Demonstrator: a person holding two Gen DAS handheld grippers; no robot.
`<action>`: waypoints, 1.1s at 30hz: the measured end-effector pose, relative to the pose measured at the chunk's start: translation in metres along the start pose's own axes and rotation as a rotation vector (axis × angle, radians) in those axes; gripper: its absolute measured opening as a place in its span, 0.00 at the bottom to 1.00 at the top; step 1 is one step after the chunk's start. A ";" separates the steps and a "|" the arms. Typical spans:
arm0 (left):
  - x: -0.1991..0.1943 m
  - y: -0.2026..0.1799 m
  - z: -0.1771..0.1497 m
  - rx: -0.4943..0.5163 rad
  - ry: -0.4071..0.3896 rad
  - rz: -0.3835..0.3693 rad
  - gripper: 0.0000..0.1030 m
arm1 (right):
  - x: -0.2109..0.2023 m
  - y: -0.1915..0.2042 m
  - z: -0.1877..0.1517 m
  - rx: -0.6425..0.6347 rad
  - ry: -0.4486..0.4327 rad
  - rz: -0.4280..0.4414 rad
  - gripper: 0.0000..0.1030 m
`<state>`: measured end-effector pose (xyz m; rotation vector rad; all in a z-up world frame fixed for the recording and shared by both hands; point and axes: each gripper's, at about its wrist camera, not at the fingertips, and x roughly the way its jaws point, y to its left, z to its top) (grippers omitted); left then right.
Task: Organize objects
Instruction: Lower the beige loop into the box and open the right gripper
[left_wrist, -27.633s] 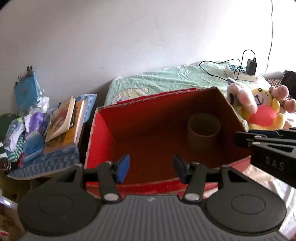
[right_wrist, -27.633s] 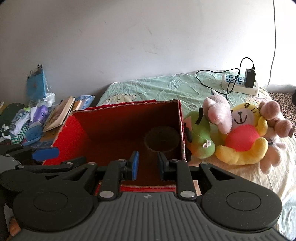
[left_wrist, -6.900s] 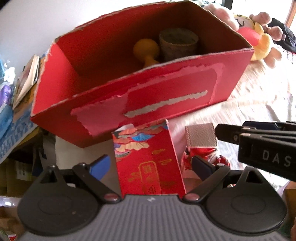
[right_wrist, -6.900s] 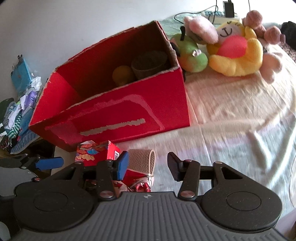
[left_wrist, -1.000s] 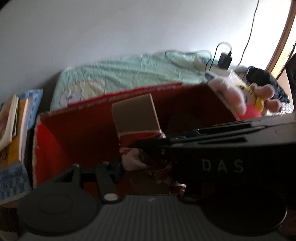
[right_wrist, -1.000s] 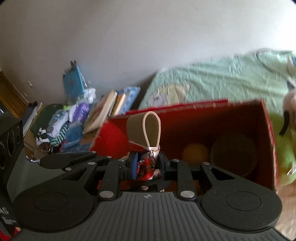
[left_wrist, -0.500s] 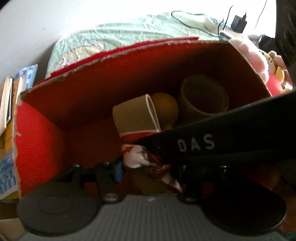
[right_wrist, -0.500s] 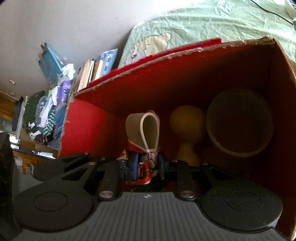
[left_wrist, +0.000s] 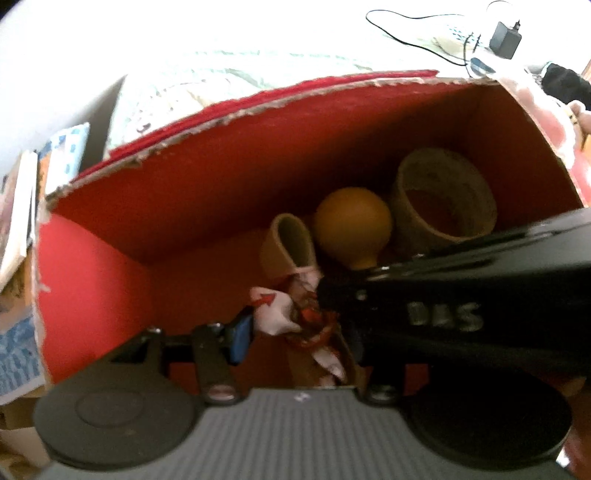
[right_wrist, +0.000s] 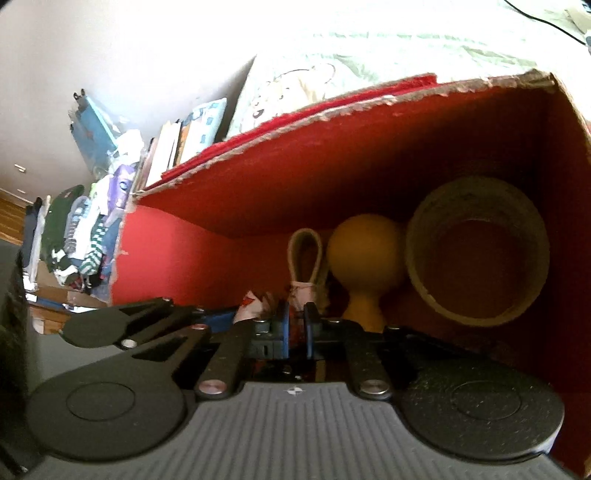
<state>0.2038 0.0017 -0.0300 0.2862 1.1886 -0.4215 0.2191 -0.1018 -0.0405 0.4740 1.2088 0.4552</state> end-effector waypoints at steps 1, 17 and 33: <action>0.003 0.001 0.000 0.004 0.002 0.007 0.50 | -0.001 0.000 0.000 -0.001 -0.008 0.004 0.10; 0.002 0.005 -0.001 -0.039 -0.029 -0.014 0.55 | 0.003 0.007 0.001 -0.021 -0.047 -0.088 0.13; -0.001 0.001 0.002 -0.030 -0.081 0.059 0.59 | 0.005 0.010 0.003 -0.015 -0.079 -0.162 0.13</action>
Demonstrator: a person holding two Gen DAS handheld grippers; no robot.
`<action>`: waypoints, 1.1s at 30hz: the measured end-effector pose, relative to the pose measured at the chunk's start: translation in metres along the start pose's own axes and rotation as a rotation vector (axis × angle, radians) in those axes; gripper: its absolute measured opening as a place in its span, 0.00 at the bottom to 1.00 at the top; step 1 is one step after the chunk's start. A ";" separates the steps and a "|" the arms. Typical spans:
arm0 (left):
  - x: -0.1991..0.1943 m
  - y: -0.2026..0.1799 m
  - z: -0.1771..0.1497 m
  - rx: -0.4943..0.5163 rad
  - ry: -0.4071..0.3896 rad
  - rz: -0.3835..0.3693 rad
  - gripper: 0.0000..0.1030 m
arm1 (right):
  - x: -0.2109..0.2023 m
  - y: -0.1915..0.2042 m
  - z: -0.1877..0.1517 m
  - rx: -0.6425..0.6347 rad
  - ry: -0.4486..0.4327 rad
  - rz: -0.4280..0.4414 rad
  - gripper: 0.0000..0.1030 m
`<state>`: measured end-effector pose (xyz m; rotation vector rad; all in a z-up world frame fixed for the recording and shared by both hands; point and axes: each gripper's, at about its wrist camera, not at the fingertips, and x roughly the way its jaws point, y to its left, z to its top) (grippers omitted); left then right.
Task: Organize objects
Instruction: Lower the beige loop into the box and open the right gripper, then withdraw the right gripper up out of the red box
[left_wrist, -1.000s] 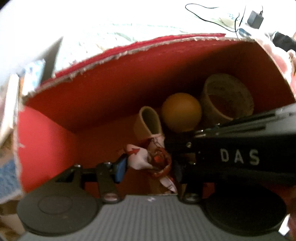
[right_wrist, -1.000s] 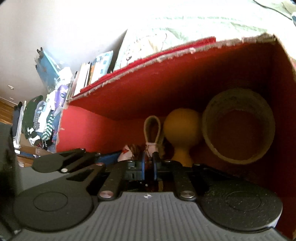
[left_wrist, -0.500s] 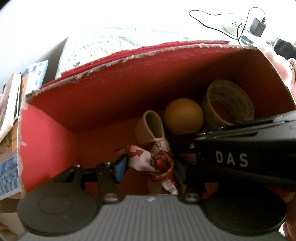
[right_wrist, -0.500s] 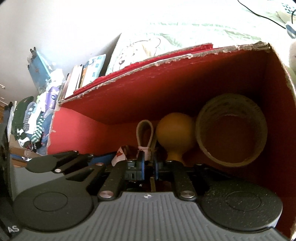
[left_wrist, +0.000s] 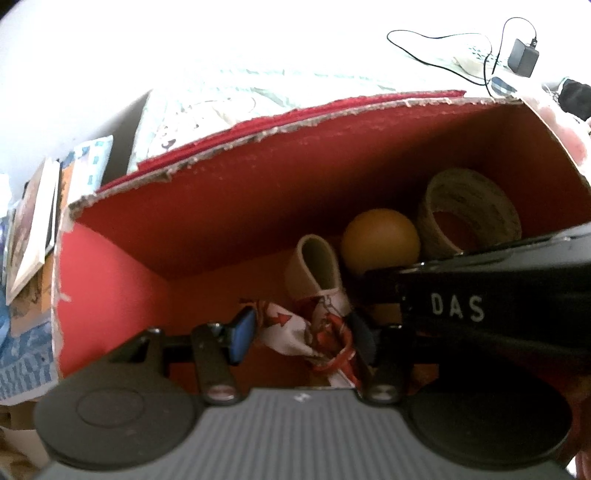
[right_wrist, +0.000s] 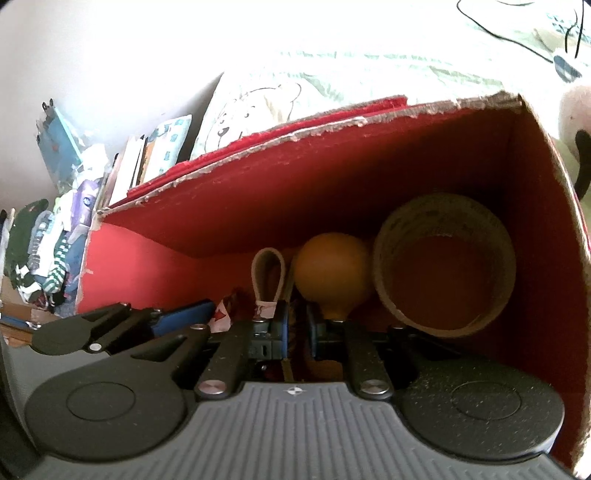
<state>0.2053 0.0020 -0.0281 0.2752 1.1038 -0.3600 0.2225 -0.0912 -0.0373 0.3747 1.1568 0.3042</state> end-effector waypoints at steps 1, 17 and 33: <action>0.000 0.000 0.000 0.000 -0.003 0.004 0.60 | 0.000 0.000 0.000 0.000 -0.002 -0.003 0.13; -0.004 -0.003 -0.003 -0.014 -0.042 0.054 0.60 | -0.008 -0.008 -0.005 0.008 -0.044 -0.034 0.13; -0.005 -0.005 -0.003 -0.009 -0.063 0.089 0.62 | -0.011 -0.009 -0.007 0.018 -0.083 -0.057 0.13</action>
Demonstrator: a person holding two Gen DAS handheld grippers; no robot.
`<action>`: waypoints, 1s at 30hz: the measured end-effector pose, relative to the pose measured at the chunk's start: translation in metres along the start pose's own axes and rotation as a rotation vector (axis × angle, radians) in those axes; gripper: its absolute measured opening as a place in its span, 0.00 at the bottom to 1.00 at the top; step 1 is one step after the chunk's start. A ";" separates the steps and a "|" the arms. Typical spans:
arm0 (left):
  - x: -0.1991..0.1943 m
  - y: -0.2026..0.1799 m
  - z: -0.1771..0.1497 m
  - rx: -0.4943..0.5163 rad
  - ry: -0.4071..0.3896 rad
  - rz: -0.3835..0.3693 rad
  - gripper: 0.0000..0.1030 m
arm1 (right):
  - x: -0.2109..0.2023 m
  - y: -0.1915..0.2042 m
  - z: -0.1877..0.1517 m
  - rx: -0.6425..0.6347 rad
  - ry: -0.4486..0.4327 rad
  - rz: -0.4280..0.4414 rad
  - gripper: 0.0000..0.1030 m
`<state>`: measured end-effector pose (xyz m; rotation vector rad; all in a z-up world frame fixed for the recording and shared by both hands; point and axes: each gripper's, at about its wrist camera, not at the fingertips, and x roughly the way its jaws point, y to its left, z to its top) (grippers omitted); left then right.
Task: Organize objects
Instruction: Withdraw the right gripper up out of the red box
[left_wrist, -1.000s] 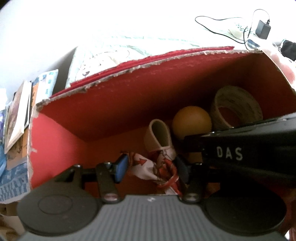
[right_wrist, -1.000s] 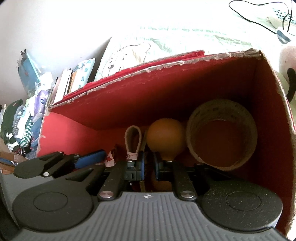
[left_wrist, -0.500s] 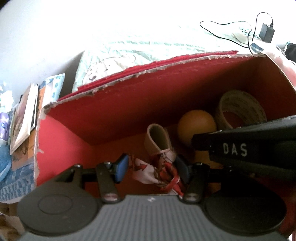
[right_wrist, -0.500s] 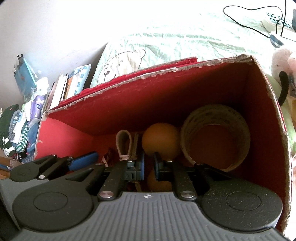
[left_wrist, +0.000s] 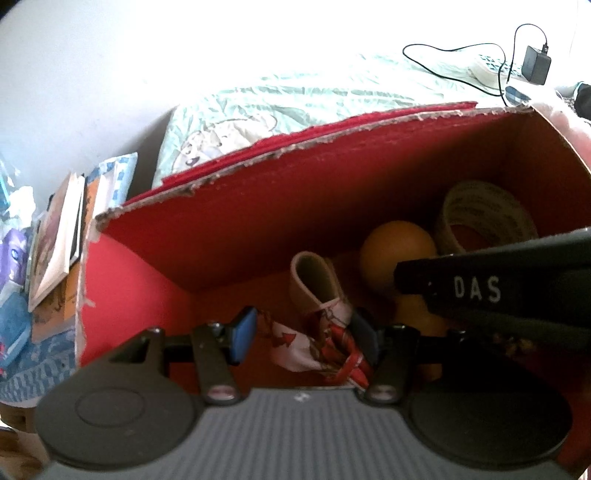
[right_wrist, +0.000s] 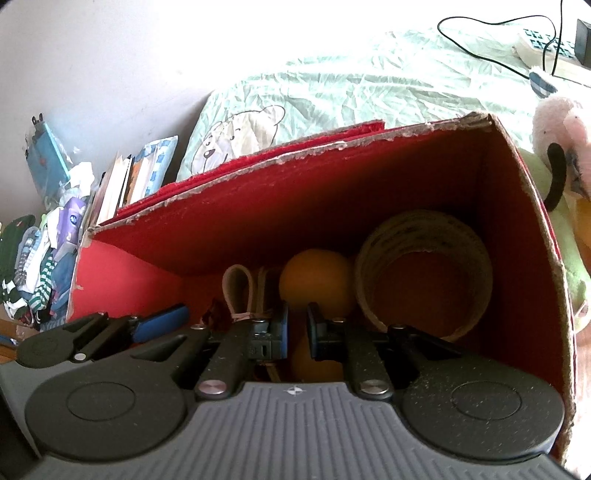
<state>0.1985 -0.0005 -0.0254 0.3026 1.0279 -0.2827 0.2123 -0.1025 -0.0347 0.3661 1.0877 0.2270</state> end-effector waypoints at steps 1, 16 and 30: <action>0.000 0.000 0.000 0.000 -0.004 0.000 0.62 | 0.000 0.000 0.000 -0.001 -0.003 -0.001 0.13; -0.005 0.000 0.000 -0.014 -0.021 0.027 0.64 | -0.001 -0.002 -0.002 -0.004 -0.017 0.028 0.15; -0.008 -0.002 -0.002 -0.024 -0.039 0.104 0.66 | -0.007 0.000 -0.004 -0.012 -0.063 0.022 0.15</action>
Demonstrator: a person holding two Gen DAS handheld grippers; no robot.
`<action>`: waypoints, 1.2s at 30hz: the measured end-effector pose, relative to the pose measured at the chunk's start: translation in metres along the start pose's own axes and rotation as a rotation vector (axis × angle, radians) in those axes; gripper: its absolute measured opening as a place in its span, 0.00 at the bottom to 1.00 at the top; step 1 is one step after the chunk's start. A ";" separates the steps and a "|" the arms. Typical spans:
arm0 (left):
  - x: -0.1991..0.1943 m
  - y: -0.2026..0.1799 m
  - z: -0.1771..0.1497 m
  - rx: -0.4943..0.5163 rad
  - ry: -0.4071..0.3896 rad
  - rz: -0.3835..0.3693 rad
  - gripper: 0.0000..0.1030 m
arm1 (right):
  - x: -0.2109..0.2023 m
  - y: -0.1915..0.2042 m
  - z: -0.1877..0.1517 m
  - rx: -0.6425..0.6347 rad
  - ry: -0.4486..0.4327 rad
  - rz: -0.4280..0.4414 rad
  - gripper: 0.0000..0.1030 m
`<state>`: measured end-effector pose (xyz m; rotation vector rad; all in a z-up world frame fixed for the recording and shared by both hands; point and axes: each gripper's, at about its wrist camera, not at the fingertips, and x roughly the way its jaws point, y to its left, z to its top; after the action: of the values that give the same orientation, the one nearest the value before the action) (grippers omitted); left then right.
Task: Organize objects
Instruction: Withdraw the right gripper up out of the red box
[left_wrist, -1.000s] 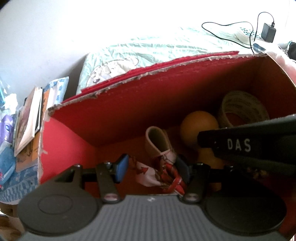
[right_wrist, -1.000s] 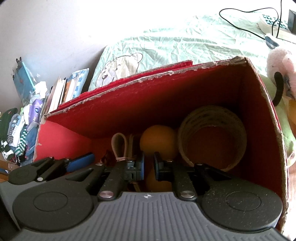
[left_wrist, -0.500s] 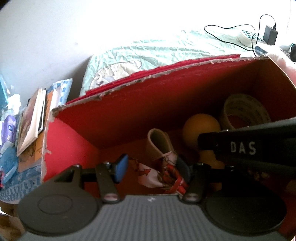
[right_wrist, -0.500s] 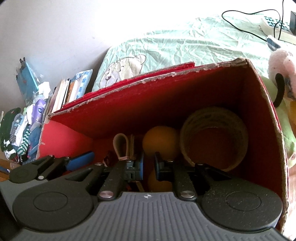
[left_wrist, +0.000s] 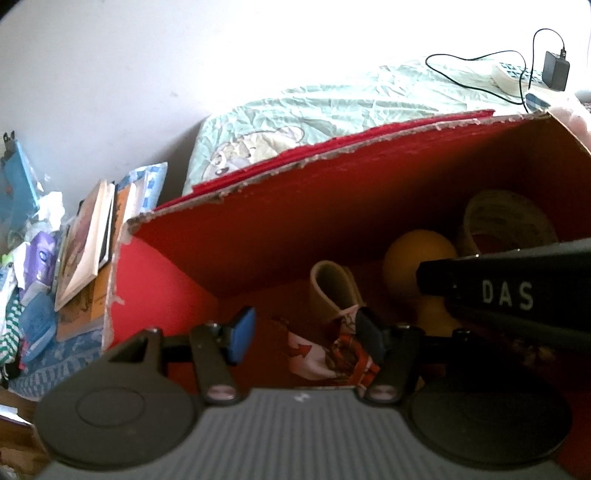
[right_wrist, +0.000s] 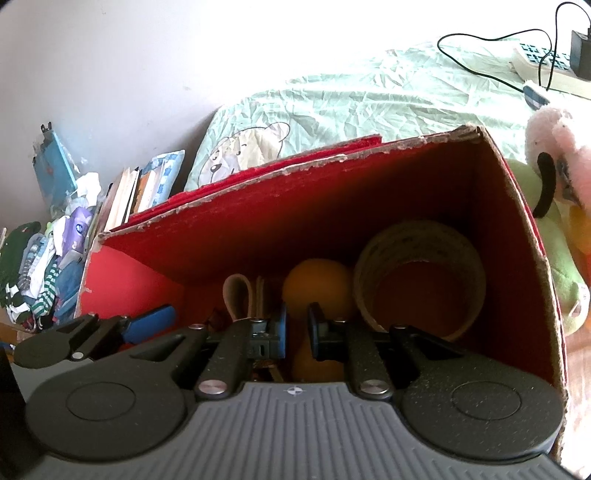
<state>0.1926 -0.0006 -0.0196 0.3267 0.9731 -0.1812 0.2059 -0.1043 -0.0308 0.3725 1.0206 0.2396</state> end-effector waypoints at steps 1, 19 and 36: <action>0.000 0.000 0.000 -0.001 0.000 0.000 0.66 | 0.000 0.000 0.000 -0.001 -0.004 0.003 0.14; -0.004 -0.003 0.000 0.023 -0.029 0.024 0.71 | -0.005 0.003 -0.011 -0.018 -0.047 -0.039 0.18; -0.053 0.013 -0.010 -0.033 -0.092 0.055 0.77 | -0.059 0.009 -0.023 -0.018 -0.176 -0.093 0.26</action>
<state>0.1594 0.0153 0.0223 0.3124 0.8747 -0.1289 0.1559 -0.1131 0.0085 0.3234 0.8594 0.1300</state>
